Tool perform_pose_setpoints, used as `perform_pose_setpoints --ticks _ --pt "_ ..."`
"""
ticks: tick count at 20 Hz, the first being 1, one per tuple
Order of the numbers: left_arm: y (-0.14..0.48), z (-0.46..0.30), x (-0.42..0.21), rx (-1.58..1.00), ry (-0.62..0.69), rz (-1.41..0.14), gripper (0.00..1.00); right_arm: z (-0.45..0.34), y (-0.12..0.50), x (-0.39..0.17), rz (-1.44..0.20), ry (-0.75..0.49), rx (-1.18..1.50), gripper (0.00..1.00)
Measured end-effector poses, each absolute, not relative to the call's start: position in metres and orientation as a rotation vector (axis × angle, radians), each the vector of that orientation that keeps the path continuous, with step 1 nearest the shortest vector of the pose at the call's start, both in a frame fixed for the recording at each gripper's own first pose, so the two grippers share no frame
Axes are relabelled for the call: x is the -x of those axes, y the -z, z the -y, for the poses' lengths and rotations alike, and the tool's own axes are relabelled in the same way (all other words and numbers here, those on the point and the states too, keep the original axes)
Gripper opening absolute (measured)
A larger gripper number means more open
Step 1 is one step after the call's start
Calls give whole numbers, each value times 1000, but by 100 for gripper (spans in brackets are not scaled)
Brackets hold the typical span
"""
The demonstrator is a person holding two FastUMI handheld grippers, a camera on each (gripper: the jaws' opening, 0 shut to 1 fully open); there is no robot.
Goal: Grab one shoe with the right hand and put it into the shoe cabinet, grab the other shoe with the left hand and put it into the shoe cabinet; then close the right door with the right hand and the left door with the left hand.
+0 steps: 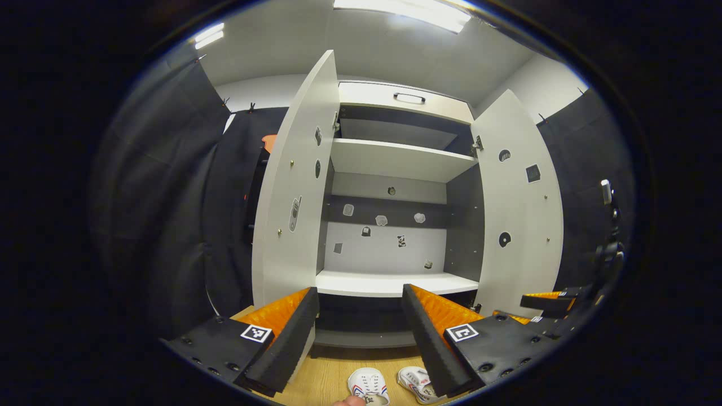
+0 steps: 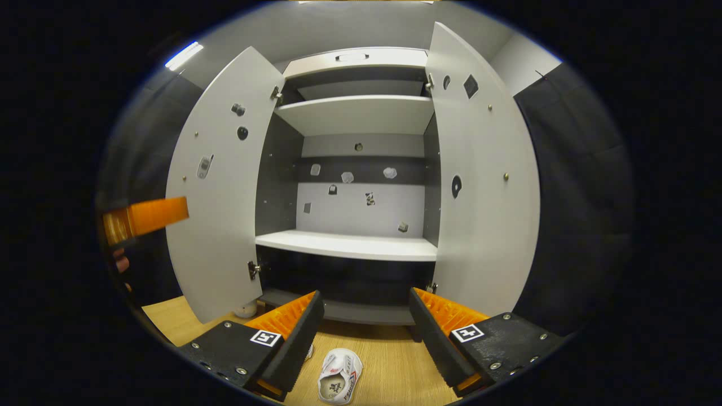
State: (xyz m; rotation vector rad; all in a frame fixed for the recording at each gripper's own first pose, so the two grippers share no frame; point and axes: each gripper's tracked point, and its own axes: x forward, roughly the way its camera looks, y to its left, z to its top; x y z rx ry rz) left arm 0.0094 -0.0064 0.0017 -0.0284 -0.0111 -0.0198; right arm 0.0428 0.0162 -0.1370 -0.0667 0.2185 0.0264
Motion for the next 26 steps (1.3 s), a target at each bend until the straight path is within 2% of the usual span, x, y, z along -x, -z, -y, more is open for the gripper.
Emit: perform_pose_setpoints --ticks 1,2,6,7,9,11,15,16,17,18,19,20,21,23,24,25,26 --pt "-1 6 -9 26 20 11 94 -18 162 -46 -265 -33 71 94" --pt "-2 7 -8 25 20 12 96 -20 186 -46 -306 -39 76 94" --pt "-1 5 -5 21 18 10 94 -21 281 -37 -499 -52 93 94" --pt "-1 5 -4 23 16 10 99 -20 300 -32 -537 -52 104 94" --pt "1 4 -3 25 13 6 96 -17 335 -27 -608 -50 135 94" --pt "2 2 -3 26 9 0 94 -13 363 -22 -664 -51 162 94" --pt "7 2 -3 23 7 -10 99 -9 402 -24 -743 -63 196 94" --pt "7 1 -4 23 7 -12 94 -6 407 -27 -743 -58 201 93" --pt "8 1 -5 25 7 -14 99 -3 414 -33 -749 -52 205 93" --pt "10 2 -4 27 7 -17 94 -1 419 -38 -753 -45 198 90" --pt "10 3 -4 30 8 -20 96 1 423 -43 -759 -38 184 88" --pt "11 3 -4 31 8 -22 94 1 426 -48 -765 -35 165 87" --pt "12 3 -3 31 7 -24 96 1 431 -54 -770 -29 149 87" --pt "13 2 -4 29 3 -27 94 0 439 -63 -766 -21 137 82" --pt "14 1 -3 26 0 -30 96 -3 443 -65 -768 -28 139 75" --pt "14 1 -4 24 -3 -32 94 -6 445 -65 -772 -31 141 70" --pt "15 0 -4 21 -6 -34 94 -11 445 -66 -766 -39 142 59"
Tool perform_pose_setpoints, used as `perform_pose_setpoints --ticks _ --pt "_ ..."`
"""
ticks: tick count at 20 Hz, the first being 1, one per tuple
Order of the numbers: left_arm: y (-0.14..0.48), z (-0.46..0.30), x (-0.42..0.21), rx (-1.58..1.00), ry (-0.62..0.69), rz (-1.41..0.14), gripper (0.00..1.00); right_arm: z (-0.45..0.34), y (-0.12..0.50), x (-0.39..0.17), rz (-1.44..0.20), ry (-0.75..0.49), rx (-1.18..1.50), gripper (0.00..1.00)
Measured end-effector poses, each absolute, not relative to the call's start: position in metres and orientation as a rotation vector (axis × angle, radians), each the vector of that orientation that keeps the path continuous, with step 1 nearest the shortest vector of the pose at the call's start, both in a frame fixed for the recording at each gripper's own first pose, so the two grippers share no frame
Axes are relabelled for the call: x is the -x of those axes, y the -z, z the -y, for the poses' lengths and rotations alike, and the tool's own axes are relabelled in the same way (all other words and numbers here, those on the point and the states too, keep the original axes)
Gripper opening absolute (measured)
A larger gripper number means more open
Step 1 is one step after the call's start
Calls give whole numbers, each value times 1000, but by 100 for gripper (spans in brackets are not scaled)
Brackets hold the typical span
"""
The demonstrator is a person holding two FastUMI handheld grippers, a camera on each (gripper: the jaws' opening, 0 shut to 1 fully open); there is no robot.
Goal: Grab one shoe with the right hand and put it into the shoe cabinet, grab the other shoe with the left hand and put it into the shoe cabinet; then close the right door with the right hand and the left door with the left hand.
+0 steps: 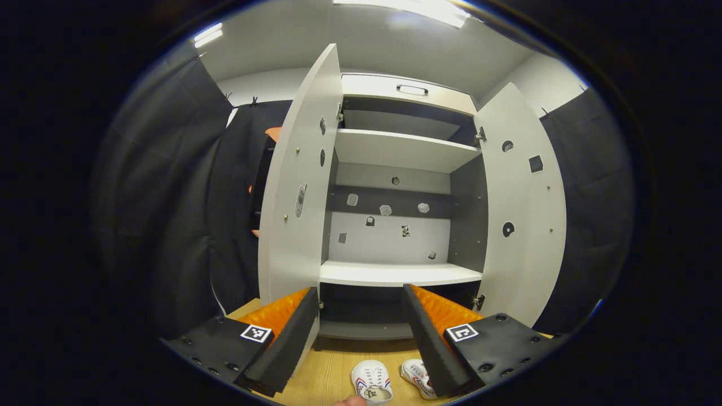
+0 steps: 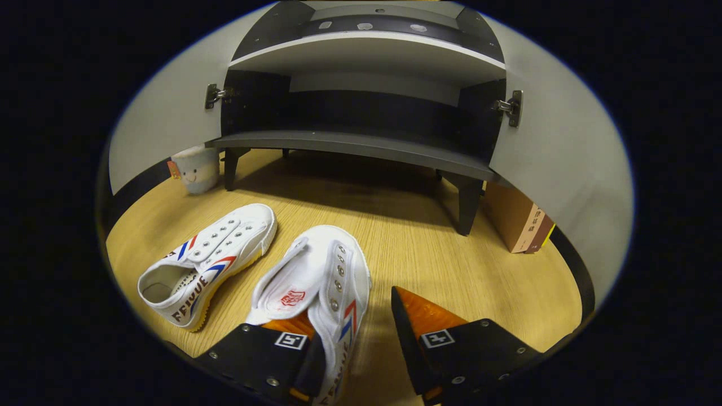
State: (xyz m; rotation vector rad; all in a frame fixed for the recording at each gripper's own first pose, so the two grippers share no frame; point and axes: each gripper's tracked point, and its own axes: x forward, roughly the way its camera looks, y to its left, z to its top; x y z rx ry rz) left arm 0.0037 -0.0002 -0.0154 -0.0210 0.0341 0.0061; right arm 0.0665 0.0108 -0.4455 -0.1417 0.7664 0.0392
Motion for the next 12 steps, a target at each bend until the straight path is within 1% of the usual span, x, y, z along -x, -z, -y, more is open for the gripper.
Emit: perform_pose_setpoints --ticks 1,2,3,4,6,9,10,12 --pt "16 -1 -4 18 -10 -37 94 -16 446 -66 -760 -51 144 52" --pt "16 -2 -3 16 -13 -39 96 -15 445 -67 -747 -39 167 37" --pt "17 -2 -3 14 -15 -41 96 -11 447 -69 -737 -21 193 31" --pt "17 -2 -3 13 -15 -43 96 -3 447 -69 -735 11 216 22" --pt "17 0 -2 5 -10 -46 96 -2 444 -69 -735 28 165 3" --pt "17 5 -1 1 -1 -43 96 -1 433 -73 -713 40 119 1" --pt "18 6 -1 4 4 -42 94 -1 421 -74 -690 39 113 1" --pt "19 10 -2 13 14 -41 94 -2 389 -77 -628 37 86 1"
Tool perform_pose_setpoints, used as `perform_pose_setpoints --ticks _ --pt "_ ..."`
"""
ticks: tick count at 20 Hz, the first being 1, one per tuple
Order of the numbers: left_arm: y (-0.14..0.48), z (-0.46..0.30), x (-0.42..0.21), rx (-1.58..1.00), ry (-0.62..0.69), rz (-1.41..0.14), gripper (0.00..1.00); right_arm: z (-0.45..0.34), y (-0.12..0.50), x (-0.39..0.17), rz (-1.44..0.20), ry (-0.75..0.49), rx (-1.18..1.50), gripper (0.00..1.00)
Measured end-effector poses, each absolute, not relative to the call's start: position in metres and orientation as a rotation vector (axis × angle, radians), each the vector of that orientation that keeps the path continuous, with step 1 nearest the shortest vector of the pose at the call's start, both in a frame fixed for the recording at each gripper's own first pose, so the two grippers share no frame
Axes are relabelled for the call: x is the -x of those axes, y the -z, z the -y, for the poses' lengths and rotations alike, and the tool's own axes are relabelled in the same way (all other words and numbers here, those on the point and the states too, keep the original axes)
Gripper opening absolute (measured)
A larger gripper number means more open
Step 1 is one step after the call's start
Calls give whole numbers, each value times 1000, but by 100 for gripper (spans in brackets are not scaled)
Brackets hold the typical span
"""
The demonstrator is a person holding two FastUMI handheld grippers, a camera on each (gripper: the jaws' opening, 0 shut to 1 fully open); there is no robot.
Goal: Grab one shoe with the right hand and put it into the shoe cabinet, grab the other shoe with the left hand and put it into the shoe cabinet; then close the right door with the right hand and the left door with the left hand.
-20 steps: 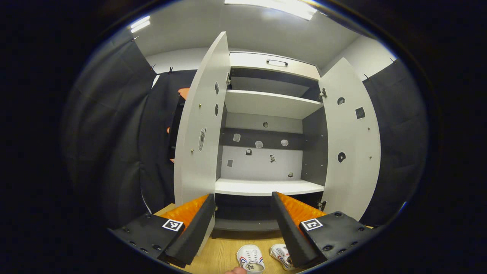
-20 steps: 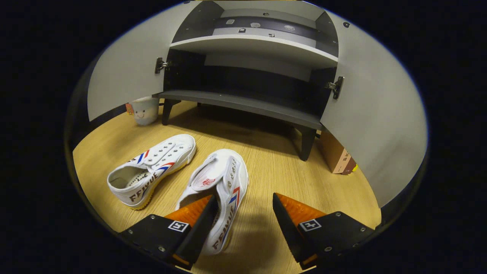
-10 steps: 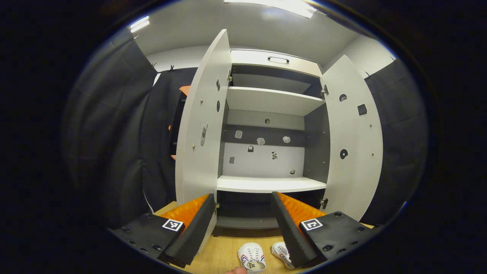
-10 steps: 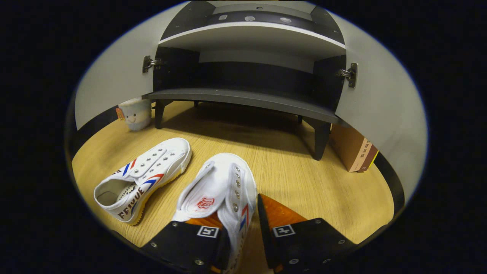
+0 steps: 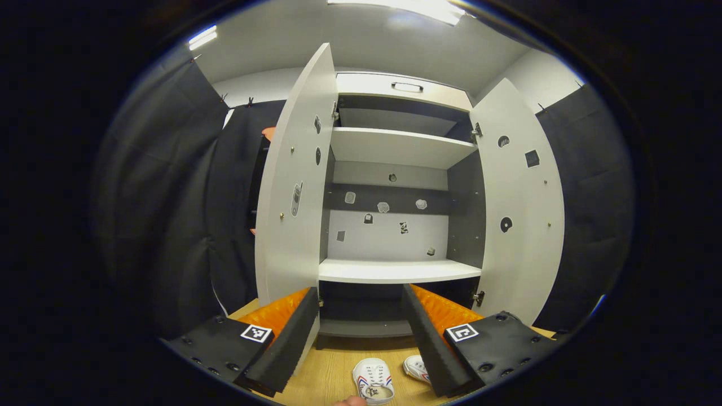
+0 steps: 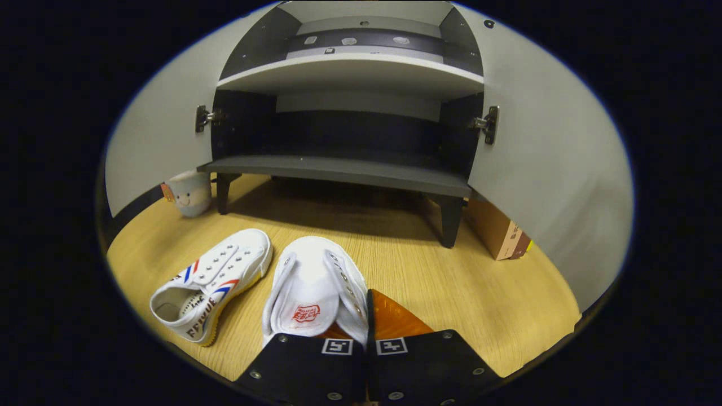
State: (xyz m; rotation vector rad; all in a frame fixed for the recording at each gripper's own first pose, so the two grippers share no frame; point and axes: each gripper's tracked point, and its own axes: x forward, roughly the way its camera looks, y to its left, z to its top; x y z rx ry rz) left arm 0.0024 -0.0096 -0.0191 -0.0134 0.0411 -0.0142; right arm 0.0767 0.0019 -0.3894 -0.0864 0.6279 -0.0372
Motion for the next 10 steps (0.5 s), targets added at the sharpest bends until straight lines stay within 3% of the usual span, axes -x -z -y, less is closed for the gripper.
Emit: perform_pose_setpoints --ticks 10 --pt "26 20 -6 52 62 -17 96 -4 172 -104 -395 85 27 1"
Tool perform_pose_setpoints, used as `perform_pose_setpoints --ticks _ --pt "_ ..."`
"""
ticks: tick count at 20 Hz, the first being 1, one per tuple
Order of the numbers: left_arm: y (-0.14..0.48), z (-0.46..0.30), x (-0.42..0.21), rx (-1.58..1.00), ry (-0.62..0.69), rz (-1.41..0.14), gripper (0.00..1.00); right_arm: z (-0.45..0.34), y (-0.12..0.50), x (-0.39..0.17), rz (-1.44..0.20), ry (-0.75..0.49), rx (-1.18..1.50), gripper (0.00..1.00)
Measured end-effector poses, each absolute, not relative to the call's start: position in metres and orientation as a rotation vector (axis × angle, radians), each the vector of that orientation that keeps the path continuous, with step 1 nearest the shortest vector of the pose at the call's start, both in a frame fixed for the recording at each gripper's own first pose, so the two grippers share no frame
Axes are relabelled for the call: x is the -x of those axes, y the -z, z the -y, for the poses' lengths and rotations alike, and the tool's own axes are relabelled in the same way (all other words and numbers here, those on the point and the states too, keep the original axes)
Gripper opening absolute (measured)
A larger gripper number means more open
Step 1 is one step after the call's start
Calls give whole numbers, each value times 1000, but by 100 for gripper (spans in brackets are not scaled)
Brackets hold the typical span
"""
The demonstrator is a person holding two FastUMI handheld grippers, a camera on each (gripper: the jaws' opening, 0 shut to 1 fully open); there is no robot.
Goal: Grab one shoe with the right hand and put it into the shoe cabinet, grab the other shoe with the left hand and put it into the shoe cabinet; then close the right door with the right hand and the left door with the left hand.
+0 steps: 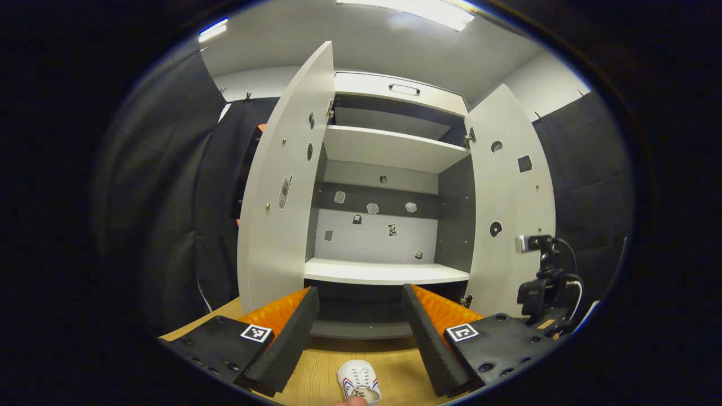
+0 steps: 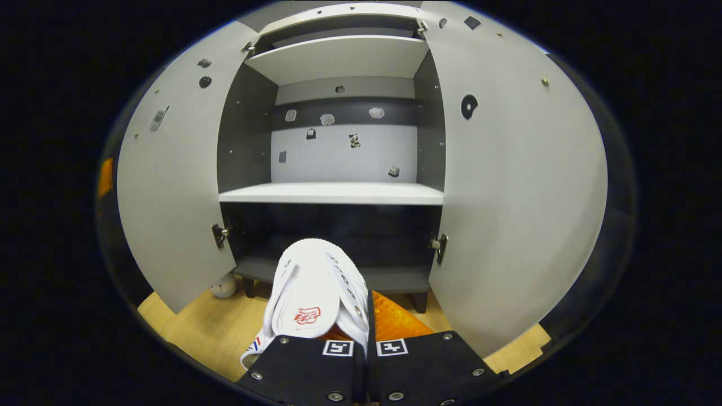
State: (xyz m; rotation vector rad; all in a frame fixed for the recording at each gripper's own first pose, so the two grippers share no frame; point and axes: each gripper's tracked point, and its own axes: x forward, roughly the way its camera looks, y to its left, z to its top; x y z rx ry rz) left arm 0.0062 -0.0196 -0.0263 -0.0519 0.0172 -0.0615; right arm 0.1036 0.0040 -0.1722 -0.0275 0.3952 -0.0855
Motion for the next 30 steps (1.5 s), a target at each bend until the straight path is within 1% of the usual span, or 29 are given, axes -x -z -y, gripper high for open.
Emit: perform_pose_setpoints --ticks 2,6,10,11,12,13,14,16,19,20,21,24,25,26,27,28,29,30 --pt "25 18 -6 45 62 -9 96 -7 126 -122 -357 90 12 0" --pt "23 12 1 43 54 0 97 -4 44 -194 -261 126 45 0" --pt "23 10 7 51 47 -8 96 -2 2 -282 -220 155 43 0" --pt "25 10 9 52 47 -15 96 -1 2 -302 -222 171 53 0" --pt "28 10 10 53 46 -22 99 3 3 -322 -231 192 65 0" --pt "29 9 11 54 44 -29 96 8 12 -343 -250 213 79 0" --pt "31 9 12 57 45 -34 96 13 24 -359 -285 234 90 0" --pt "33 7 15 63 39 -40 96 22 53 -382 -365 267 89 0" --pt "35 0 13 64 22 -50 96 43 99 -402 -491 321 74 0" --pt "36 -3 13 63 14 -50 94 48 108 -405 -522 337 75 0" --pt "35 -6 13 63 6 -46 96 53 115 -409 -541 351 82 0" --pt "38 -14 9 65 -15 -48 96 57 120 -415 -538 369 100 0" --pt "40 -15 8 66 -18 -52 94 56 123 -415 -546 368 97 1" --pt "40 -15 6 67 -19 -56 96 54 128 -416 -562 362 89 1" --pt "41 -15 5 67 -19 -58 96 53 133 -415 -581 356 77 7" --pt "42 -15 5 65 -18 -57 96 53 139 -415 -602 351 65 5" --pt "41 -14 3 63 -16 -55 96 53 143 -413 -618 353 51 7" --pt "41 -14 3 59 -14 -53 96 53 142 -413 -621 357 32 12"
